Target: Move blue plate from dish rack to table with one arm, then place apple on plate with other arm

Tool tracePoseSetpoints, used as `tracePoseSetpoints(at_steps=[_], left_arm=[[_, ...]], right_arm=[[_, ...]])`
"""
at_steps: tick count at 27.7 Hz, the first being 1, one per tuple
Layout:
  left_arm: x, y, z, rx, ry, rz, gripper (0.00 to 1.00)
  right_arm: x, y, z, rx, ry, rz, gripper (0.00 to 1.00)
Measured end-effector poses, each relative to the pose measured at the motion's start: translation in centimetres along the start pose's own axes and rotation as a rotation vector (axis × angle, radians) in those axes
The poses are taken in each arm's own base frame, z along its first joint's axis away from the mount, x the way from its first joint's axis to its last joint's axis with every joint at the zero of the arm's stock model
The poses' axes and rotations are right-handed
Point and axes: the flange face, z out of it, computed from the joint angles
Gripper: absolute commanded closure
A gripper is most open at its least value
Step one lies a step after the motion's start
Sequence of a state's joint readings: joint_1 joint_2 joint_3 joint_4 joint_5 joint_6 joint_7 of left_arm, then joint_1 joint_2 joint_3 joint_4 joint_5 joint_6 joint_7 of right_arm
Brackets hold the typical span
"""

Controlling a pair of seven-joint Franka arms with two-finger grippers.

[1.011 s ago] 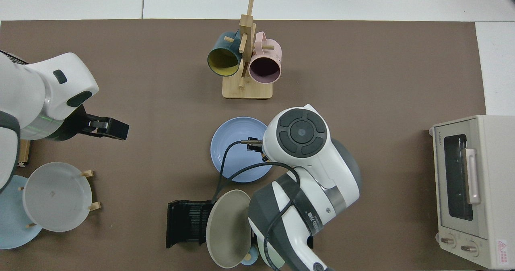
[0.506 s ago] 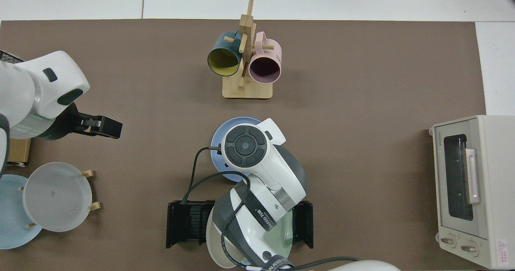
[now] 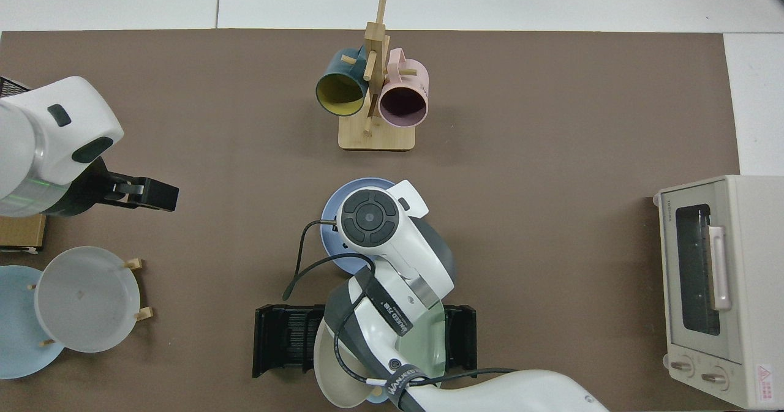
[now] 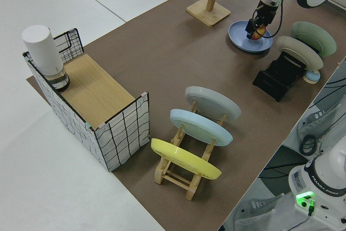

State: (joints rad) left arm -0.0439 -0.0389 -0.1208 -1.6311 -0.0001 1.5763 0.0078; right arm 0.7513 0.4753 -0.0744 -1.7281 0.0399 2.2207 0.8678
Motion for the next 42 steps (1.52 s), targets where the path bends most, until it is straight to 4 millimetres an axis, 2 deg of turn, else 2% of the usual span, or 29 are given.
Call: tracePoseSetpoints(at_steps=[1, 3, 4, 11, 15, 20, 23, 26, 29, 31, 36, 42], left_arm=[[0.0, 0.0, 0.0, 0.0, 0.0, 0.0, 0.0], [0.0, 0.0, 0.0, 0.0, 0.0, 0.0, 0.0], [0.0, 0.0, 0.0, 0.0, 0.0, 0.0, 0.0], [0.0, 0.0, 0.0, 0.0, 0.0, 0.0, 0.0], [0.0, 0.0, 0.0, 0.0, 0.0, 0.0, 0.0], [0.0, 0.0, 0.0, 0.0, 0.0, 0.0, 0.0], [0.0, 0.0, 0.0, 0.0, 0.0, 0.0, 0.0], [0.0, 0.0, 0.0, 0.0, 0.0, 0.0, 0.0], [0.0, 0.0, 0.0, 0.0, 0.0, 0.0, 0.0], [0.0, 0.0, 0.0, 0.0, 0.0, 0.0, 0.0], [0.0, 0.0, 0.0, 0.0, 0.0, 0.0, 0.0], [0.0, 0.0, 0.0, 0.0, 0.0, 0.0, 0.0]], right_arm=[[0.0, 0.0, 0.0, 0.003, 0.003, 0.0, 0.73], [0.1, -0.1, 0.1, 0.009, 0.001, 0.005, 0.02], [0.1, -0.1, 0.1, 0.016, -0.004, 0.012, 0.0], [0.0, -0.2, 0.1, 0.032, -0.02, 0.029, 0.0], [0.6, 0.0, -0.7, 0.04, -0.01, 0.037, 0.0], [1.8, 1.0, -3.7, 0.045, -0.001, 0.057, 0.0], [3.3, 2.5, -7.3, 0.069, 0.029, 0.058, 0.0], [5.4, 5.6, -11.8, 0.093, 0.056, 0.028, 0.0], [7.5, 10.1, -16.1, 0.093, 0.056, -0.027, 0.0], [8.5, 12.9, -18.1, 0.092, 0.055, -0.063, 0.0], [10.8, 18.8, -21.4, 0.099, 0.077, -0.128, 0.0], [14.0, 26.6, -23.6, 0.096, 0.11, -0.167, 0.0]])
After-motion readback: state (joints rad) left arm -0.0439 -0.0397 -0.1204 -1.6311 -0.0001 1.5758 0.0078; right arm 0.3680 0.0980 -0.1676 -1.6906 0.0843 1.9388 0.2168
